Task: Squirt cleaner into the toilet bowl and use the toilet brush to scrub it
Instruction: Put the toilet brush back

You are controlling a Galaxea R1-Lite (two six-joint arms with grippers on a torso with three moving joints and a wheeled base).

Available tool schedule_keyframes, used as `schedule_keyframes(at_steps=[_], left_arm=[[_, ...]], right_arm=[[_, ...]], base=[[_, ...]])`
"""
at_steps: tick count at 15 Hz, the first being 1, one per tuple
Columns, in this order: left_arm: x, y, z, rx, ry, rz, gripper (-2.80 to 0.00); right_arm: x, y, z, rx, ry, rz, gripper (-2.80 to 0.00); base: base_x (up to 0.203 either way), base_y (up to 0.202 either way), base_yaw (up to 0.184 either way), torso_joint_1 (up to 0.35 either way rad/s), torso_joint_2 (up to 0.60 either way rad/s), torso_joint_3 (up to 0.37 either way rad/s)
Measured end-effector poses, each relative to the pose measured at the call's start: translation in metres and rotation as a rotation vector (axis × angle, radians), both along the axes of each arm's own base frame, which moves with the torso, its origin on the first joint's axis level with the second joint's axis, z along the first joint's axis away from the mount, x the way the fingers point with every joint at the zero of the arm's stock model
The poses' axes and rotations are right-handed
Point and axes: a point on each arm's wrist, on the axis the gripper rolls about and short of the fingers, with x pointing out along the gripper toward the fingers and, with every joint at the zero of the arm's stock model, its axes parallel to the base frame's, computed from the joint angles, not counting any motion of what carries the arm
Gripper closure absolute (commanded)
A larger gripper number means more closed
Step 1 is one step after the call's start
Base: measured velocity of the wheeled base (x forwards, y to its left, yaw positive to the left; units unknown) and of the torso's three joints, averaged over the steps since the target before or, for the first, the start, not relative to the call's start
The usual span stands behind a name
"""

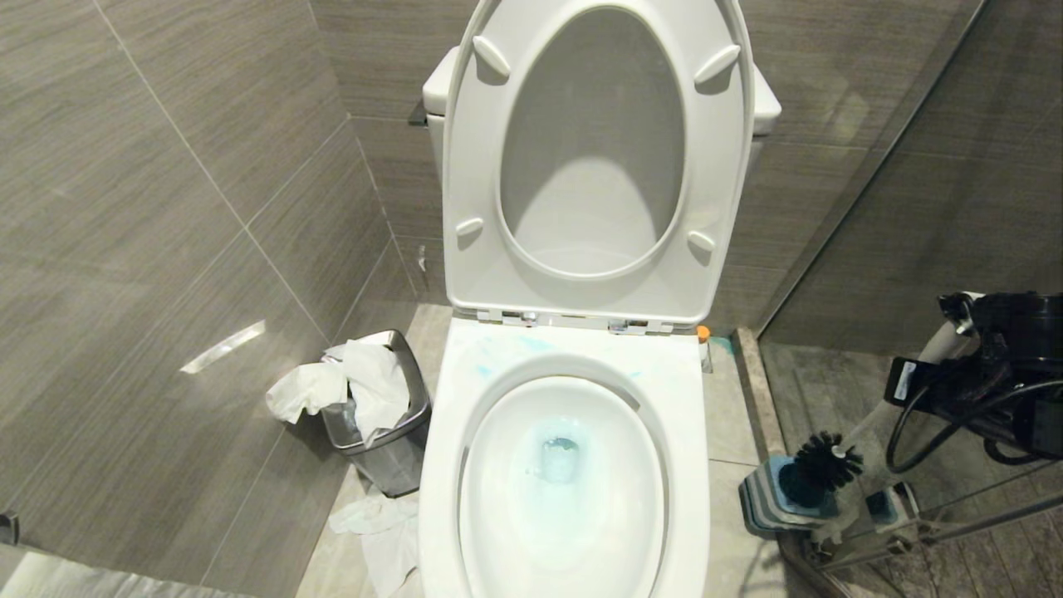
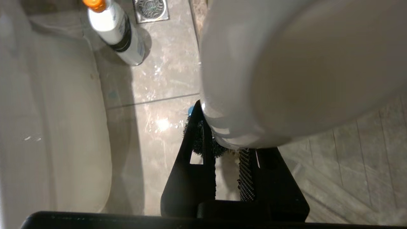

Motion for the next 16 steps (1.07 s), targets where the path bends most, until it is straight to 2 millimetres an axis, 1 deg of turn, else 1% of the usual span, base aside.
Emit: schedule_keyframes(at_steps=[4,10,16], left_arm=[[0.000,0.000,0.000,0.000,0.000,0.000,0.00],[0.000,0.000,0.000,0.000,0.000,0.000,0.00],[0.000,0.000,0.000,-0.001,0.000,0.000,0.00]], right_arm=[[0.014,-0.005,-0.022,0.004,0.021,-0.007,0.00],[0.032,-0.008,-0.051,0.001,0.028,-0.007,0.00],[0.040,-0.018,-0.076,0.004,0.058,-0.030,0.00]], base=[[0.000,0.000,0.000,0.000,0.00,0.000],[0.000,0.000,0.000,0.000,0.00,0.000],[0.000,0.000,0.000,0.000,0.00,0.000]])
